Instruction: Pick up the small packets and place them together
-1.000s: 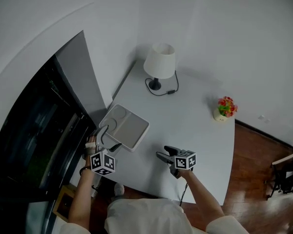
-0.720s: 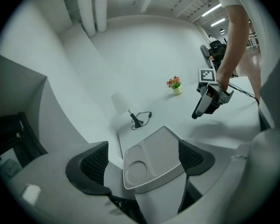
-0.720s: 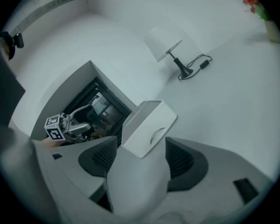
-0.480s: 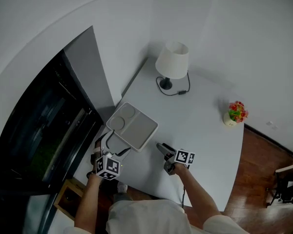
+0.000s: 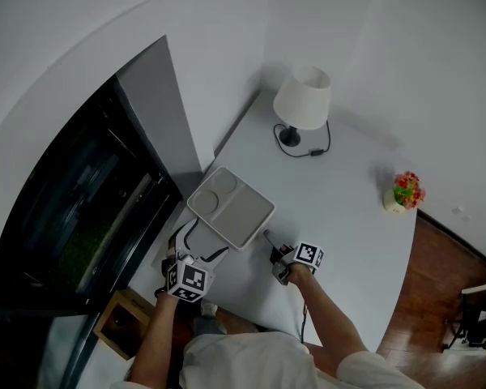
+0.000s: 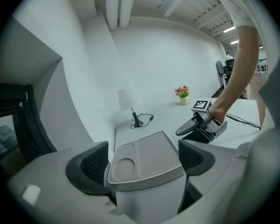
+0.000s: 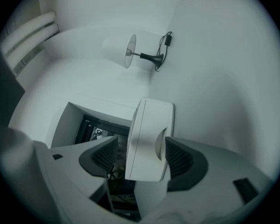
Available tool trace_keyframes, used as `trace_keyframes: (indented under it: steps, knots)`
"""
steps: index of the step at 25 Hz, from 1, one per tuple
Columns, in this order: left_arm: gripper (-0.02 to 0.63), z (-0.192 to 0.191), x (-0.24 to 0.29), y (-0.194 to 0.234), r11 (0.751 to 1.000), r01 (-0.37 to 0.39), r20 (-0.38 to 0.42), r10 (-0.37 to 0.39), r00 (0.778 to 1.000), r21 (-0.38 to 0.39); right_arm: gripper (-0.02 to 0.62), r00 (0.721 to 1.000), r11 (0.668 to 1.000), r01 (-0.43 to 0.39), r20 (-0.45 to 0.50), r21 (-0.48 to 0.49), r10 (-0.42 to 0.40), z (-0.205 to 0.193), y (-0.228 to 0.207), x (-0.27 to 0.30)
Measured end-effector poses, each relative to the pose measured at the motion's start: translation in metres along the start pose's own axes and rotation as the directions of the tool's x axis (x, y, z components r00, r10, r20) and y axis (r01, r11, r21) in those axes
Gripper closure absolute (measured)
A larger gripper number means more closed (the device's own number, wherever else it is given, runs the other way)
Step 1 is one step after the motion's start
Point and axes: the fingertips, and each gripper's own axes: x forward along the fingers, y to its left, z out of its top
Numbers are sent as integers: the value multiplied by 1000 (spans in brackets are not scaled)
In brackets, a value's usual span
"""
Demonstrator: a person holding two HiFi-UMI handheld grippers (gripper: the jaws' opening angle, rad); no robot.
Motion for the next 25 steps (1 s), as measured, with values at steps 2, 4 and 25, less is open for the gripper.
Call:
trace_keyframes:
  steps: [2,4,25]
  knots:
    - [132,1,-2,1,1000,2,10,-2,1000,-20,275,1000,1000,-6,4,27,5,-2,-2,6]
    - [132,4,-4,1,999,6,24,-5,1000,-46,273,1000,998,-4,15,61,3,-3,-5,11]
    - [132,14,-15,-7,920,83,163,-21,986,-383,285,996,984,-71,66,165,60,1,-20,35]
